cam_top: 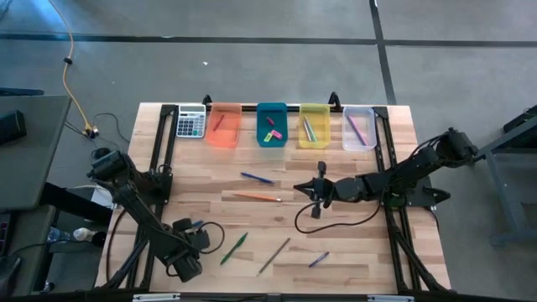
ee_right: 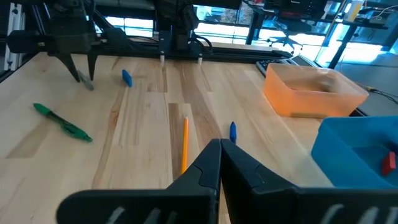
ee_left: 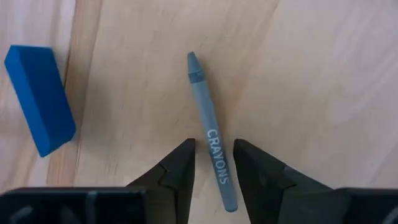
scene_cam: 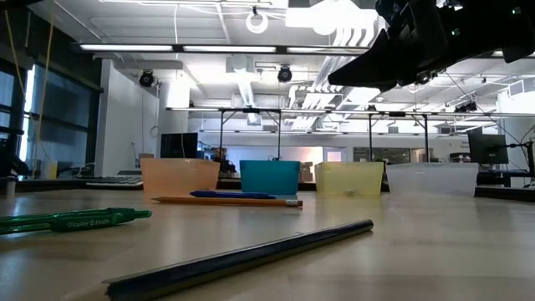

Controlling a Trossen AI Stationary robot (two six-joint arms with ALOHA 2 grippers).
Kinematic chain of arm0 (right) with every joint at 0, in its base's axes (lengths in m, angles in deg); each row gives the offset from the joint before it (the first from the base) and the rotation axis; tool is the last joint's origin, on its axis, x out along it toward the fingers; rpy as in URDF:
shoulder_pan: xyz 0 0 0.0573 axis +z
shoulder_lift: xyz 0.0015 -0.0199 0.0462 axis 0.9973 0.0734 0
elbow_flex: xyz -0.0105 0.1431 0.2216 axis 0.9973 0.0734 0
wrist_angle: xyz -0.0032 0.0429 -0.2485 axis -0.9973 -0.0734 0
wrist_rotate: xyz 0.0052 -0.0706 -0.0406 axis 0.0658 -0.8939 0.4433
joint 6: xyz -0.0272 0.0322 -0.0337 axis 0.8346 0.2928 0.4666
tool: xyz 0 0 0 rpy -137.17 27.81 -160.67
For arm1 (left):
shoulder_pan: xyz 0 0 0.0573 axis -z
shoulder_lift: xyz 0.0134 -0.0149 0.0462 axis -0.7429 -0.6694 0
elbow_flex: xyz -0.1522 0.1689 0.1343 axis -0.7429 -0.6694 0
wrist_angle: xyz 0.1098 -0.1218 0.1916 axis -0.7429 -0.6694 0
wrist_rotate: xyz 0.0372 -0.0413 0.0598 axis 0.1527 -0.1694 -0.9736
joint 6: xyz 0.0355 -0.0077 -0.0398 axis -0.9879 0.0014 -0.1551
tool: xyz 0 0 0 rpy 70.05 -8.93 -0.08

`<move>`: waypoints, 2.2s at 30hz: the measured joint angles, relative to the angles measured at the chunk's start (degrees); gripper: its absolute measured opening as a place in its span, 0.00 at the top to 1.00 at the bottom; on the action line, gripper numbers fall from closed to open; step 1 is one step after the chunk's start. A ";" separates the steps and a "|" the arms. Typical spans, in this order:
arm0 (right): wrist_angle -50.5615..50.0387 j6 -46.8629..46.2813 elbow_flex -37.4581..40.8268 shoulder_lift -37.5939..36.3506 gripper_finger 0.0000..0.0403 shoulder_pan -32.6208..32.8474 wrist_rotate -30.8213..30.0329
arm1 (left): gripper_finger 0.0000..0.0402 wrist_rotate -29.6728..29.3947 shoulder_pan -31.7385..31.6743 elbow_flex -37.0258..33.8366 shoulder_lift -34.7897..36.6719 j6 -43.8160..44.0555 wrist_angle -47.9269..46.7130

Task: Sort crayons/erasers/pens/pencils in bins
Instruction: Put the grey crayon into the orange bin

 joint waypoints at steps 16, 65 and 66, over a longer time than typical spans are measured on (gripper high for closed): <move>0.01 -0.14 -0.02 0.02 1.00 0.00 0.00 | 0.93 3.33 -2.37 -0.93 1.73 -12.58 2.70; 0.00 -4.06 -0.02 0.02 1.00 0.04 0.02 | 0.98 -18.43 -74.06 0.44 25.34 -70.42 12.57; 0.00 -4.07 -0.02 0.02 1.00 0.04 0.04 | 0.98 -17.25 -76.47 0.48 24.89 -71.81 13.91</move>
